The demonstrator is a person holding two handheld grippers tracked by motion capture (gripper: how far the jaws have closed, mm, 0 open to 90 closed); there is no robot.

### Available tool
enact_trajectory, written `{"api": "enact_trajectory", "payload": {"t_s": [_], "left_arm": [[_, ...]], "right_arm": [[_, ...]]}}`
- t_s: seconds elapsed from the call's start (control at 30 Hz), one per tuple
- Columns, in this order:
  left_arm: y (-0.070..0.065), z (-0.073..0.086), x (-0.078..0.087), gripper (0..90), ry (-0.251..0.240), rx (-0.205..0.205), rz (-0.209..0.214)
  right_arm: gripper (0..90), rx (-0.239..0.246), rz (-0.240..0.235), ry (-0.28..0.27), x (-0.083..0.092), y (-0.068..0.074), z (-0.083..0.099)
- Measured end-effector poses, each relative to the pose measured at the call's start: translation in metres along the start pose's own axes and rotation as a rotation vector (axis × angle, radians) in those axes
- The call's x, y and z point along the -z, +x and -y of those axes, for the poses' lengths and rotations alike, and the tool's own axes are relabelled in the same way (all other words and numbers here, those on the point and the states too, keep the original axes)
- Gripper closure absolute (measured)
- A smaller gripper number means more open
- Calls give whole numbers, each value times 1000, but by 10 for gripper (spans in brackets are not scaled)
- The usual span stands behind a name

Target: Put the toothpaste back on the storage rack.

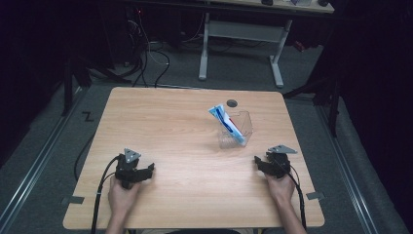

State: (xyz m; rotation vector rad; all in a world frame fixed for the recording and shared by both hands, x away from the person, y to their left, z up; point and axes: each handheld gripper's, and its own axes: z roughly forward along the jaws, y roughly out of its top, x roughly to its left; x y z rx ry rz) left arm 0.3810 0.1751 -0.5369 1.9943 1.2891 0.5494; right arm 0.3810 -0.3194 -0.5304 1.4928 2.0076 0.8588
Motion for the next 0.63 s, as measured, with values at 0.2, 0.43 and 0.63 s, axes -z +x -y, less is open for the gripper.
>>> {"api": "enact_trajectory", "payload": {"t_s": [0.2,0.43,0.63], "left_arm": [[0,0,0,240,2,-1,1],[0,0,0,240,1,-2,0],[0,0,0,239,1,-2,0]], "right_arm": [[429,21,12,-3,1,3,0],[417,7,-6,1,0,0,0],[415,7,-6,2,0,0,0]]}}
